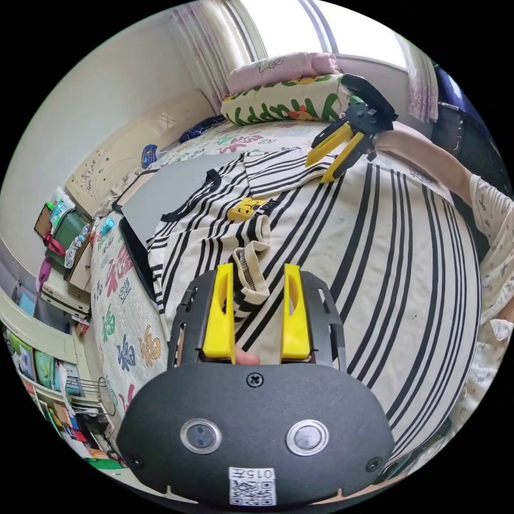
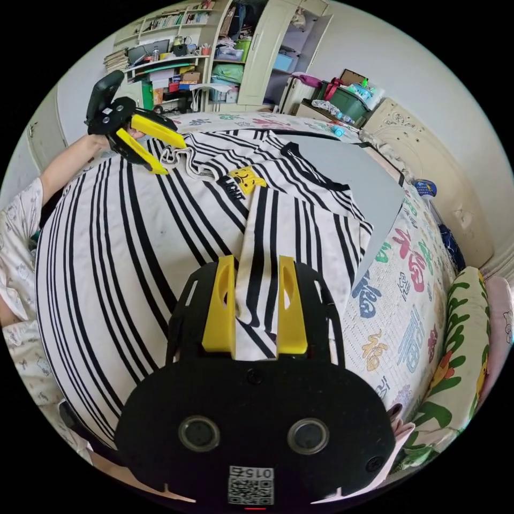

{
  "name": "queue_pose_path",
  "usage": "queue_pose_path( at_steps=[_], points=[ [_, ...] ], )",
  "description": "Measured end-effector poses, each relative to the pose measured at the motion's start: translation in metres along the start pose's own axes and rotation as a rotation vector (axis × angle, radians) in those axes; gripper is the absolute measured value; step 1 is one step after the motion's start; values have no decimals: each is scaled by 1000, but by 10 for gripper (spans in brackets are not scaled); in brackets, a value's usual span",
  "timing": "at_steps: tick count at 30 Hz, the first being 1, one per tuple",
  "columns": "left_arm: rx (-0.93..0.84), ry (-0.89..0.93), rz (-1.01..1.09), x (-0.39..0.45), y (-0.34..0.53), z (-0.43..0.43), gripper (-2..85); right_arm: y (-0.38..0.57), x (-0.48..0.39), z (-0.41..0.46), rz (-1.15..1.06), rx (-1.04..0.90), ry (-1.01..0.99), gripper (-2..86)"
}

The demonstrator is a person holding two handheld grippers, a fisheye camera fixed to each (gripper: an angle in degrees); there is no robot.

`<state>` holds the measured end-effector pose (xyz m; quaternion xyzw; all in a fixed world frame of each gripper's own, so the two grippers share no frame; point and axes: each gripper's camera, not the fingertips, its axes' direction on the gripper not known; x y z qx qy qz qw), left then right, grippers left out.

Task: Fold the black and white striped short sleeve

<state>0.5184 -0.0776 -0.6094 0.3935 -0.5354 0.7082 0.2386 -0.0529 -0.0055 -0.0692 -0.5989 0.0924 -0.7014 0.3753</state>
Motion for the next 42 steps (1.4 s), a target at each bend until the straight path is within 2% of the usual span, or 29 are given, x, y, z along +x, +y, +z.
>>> queue_pose_path(
  at_steps=[2, 6, 8, 10, 13, 15, 21, 23, 26, 30, 32, 35, 38, 42],
  points=[
    [4, -50, -68, -37, -5, -4, 46, -12, 8, 2, 53, -20, 37, 66],
    [129, -30, -307, -142, 10, -43, 20, -14, 58, -15, 255, 82, 11, 22],
    [247, -167, -603, -236, 55, -80, 18, 11, 116, -37, 497, 210, 68, 19],
    [286, -224, -845, -305, 102, -96, 21, 42, 161, -42, 717, 243, 154, 23],
    [138, -261, -1048, -384, 161, -98, 58, 93, 202, -32, 976, 128, 285, 50],
    [75, -241, -1075, -404, 180, -108, 97, 113, 202, -33, 996, 122, 279, 78],
    [155, -100, -889, -359, 182, -222, 119, 147, 115, -75, 742, 277, 85, 105],
    [221, -12, -789, -304, 186, -280, 119, 169, 57, -90, 630, 323, 54, 106],
    [286, 31, -712, -227, 210, -346, 120, 217, -8, -97, 573, 399, -20, 106],
    [280, 9, -746, -148, 251, -397, 127, 274, -61, -74, 575, 382, -126, 110],
    [281, 0, -829, -114, 278, -419, 137, 307, -86, -47, 617, 351, -144, 120],
    [382, 8, -920, -95, 304, -444, 143, 341, -109, -17, 676, 342, -124, 131],
    [451, 63, -972, -98, 314, -469, 140, 370, -117, 1, 738, 441, -114, 128],
    [427, 73, -969, -103, 305, -494, 113, 385, -118, 23, 711, 461, -153, 119]
  ],
)
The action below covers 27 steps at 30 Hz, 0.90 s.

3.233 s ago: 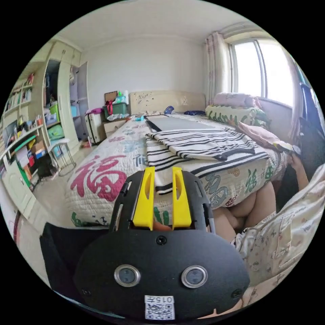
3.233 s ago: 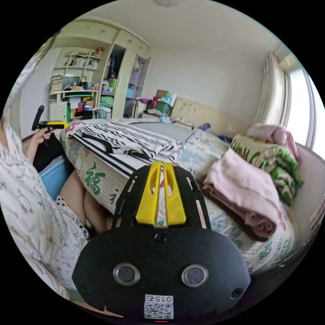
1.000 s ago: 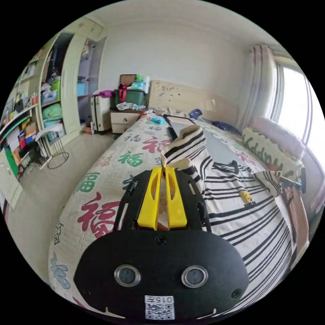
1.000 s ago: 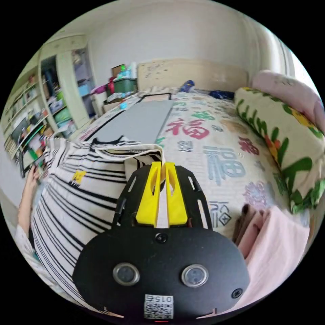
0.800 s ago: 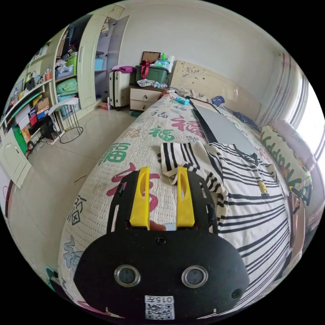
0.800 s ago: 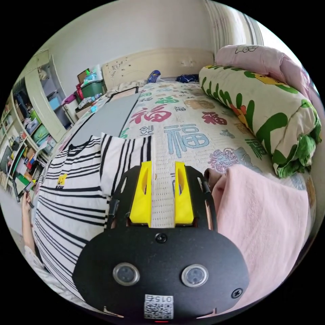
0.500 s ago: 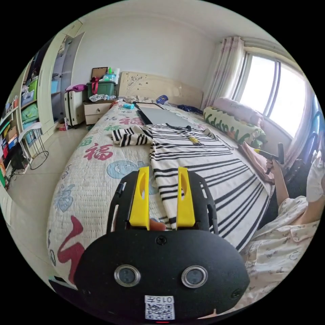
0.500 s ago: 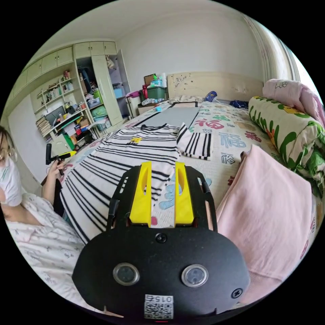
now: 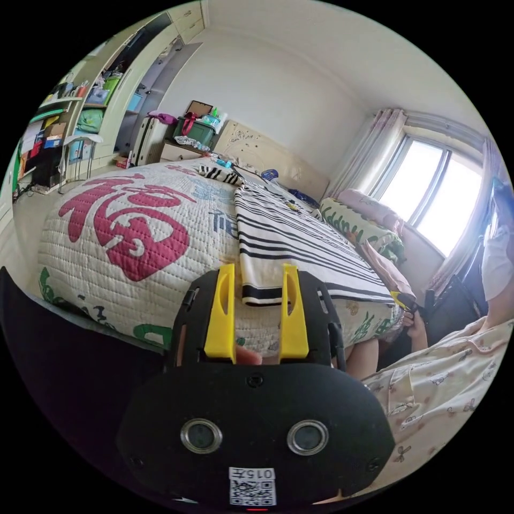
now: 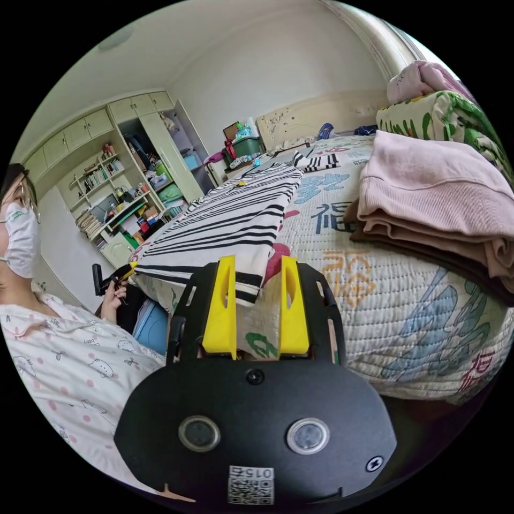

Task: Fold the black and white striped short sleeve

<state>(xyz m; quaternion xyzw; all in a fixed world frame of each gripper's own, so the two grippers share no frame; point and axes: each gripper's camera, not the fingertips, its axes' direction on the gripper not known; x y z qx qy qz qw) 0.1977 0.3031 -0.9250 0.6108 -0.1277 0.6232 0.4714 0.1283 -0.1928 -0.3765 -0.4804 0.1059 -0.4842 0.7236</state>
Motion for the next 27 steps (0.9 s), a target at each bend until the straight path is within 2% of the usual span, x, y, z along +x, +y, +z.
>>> queue_pose_path(
  at_steps=[3, 5, 8, 14, 17, 27],
  points=[
    [7, -15, -1, 9, -14, -14, 72, 7, 8, 15, -37, -21, 5, 83],
    [11, 17, 0, 17, -24, -27, 36, 10, 17, 27, -47, -27, -18, 25],
    [69, 7, 12, 29, -30, -57, 2, 15, 25, 31, -60, 3, -10, 9],
    [85, 6, 43, 47, -32, -97, -4, 30, 39, 42, -67, 19, 44, 0],
    [32, -38, 36, 47, -28, -89, -3, 36, 43, 73, -79, -59, 93, 0],
    [-51, -158, 131, 66, -4, -78, 7, 50, 51, 101, -88, -36, 100, 1]
  ],
)
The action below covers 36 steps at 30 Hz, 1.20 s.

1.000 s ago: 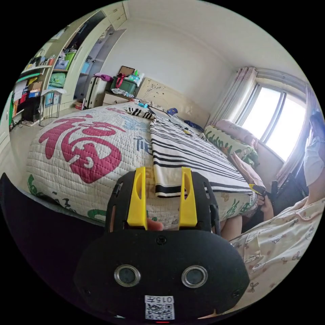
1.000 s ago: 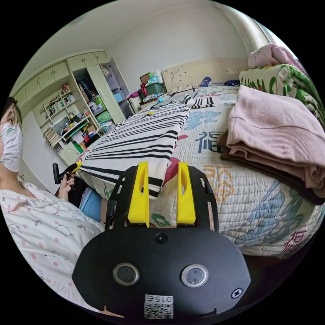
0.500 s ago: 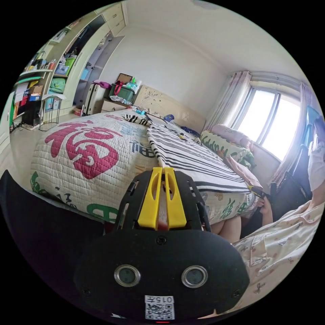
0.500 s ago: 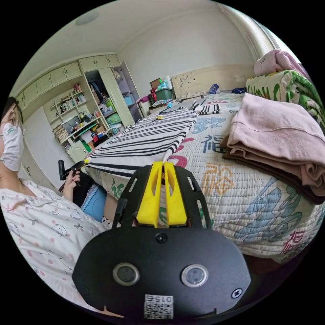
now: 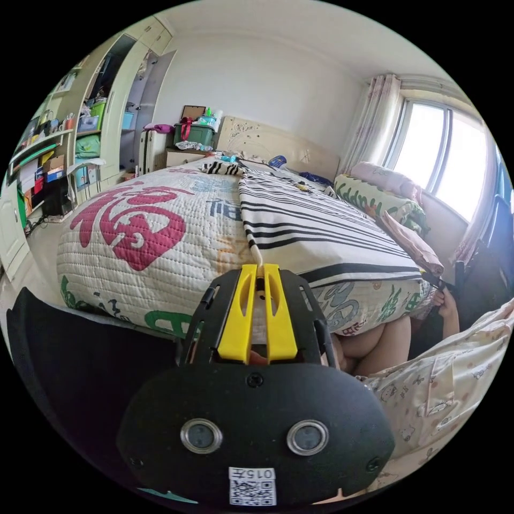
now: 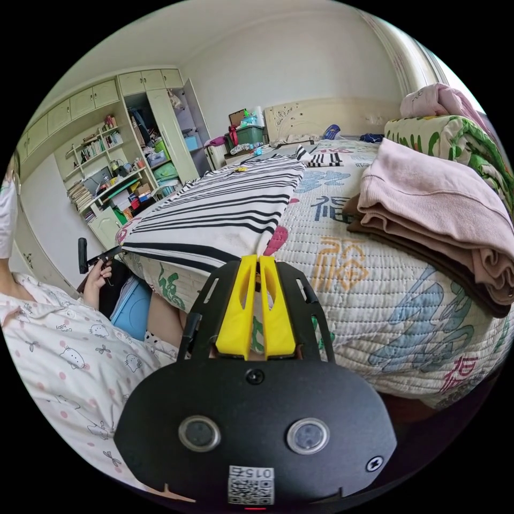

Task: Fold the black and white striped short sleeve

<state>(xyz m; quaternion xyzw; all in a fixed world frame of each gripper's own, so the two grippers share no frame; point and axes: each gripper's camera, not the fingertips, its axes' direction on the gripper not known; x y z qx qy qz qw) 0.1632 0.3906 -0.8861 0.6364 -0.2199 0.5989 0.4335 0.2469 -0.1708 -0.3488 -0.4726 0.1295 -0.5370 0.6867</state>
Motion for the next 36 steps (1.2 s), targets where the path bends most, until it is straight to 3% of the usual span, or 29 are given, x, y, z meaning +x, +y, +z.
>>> queue_pose_path(
  at_steps=[18, 30, 33, 36],
  points=[
    [-22, -74, 65, -8, 120, 0, 8, 3, -29, -9, -62, -7, 84, 0],
    [-68, -66, 97, -45, 254, -4, 15, 0, -36, -85, -50, -6, 14, 9],
    [-74, -59, 109, -57, 288, -21, 16, -2, -32, -133, -43, 75, -8, 19],
    [109, -109, 132, -53, 312, -60, 18, -25, -31, -190, -31, 258, 1, 43]
  ],
)
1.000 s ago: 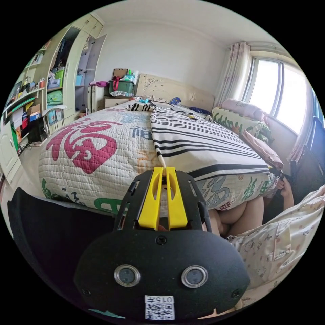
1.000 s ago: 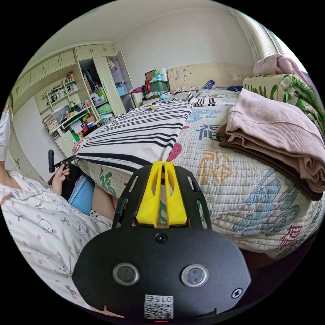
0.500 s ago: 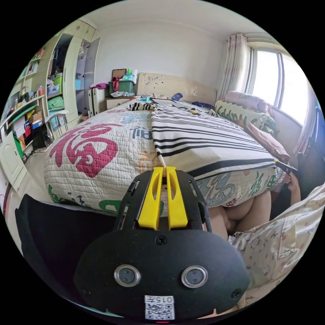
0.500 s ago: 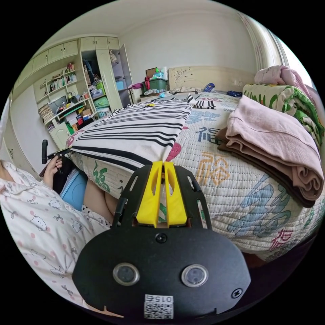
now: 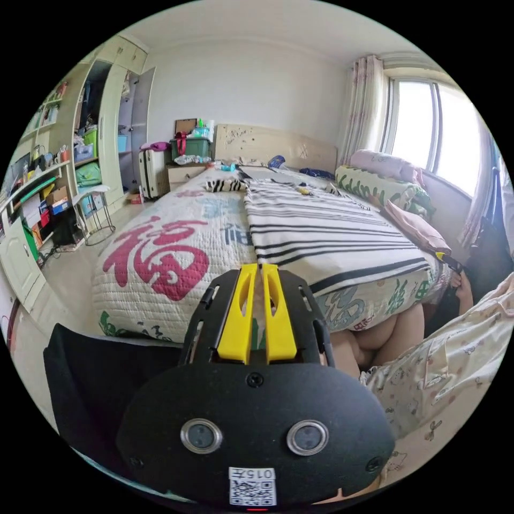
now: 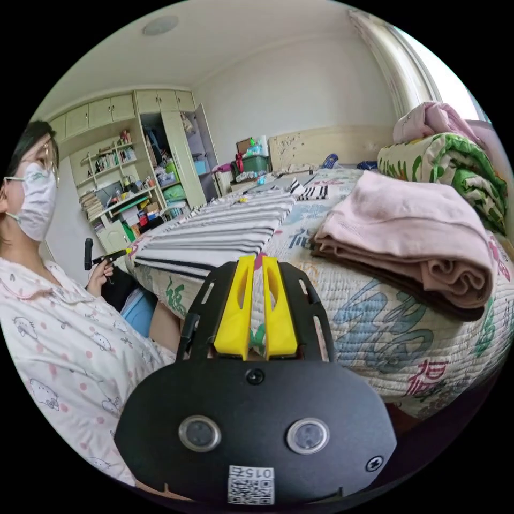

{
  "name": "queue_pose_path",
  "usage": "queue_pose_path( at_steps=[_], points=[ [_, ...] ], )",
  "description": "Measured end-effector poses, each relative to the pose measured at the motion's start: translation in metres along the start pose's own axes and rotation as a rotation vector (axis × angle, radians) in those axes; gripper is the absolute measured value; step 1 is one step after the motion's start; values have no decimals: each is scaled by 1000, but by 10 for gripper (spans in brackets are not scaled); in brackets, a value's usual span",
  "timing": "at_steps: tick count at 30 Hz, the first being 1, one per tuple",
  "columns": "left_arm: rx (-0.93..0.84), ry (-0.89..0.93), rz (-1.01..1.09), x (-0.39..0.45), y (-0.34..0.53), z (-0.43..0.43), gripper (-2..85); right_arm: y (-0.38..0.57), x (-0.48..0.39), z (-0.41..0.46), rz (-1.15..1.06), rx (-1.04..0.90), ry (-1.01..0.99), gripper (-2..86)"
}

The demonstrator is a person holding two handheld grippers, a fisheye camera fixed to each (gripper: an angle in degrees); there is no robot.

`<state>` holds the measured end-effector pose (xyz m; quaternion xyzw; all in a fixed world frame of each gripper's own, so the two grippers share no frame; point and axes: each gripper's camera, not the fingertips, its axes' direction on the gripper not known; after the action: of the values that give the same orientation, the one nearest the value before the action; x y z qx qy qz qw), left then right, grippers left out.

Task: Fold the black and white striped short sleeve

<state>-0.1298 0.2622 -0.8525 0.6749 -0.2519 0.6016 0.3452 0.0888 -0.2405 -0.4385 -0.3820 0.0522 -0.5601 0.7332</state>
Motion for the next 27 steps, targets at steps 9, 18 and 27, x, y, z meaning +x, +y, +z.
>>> queue_pose_path(
  at_steps=[9, 18, 27],
  points=[
    [206, 319, 372, 121, -44, 53, 52, -227, 8, 75, 35, -29, -57, 112],
    [-93, 513, 472, 289, -42, 299, 56, -354, 113, 191, 379, -239, 190, 120],
    [-310, 389, 436, 421, 21, 560, 67, -391, 132, 155, 504, -320, 93, 68]
  ],
)
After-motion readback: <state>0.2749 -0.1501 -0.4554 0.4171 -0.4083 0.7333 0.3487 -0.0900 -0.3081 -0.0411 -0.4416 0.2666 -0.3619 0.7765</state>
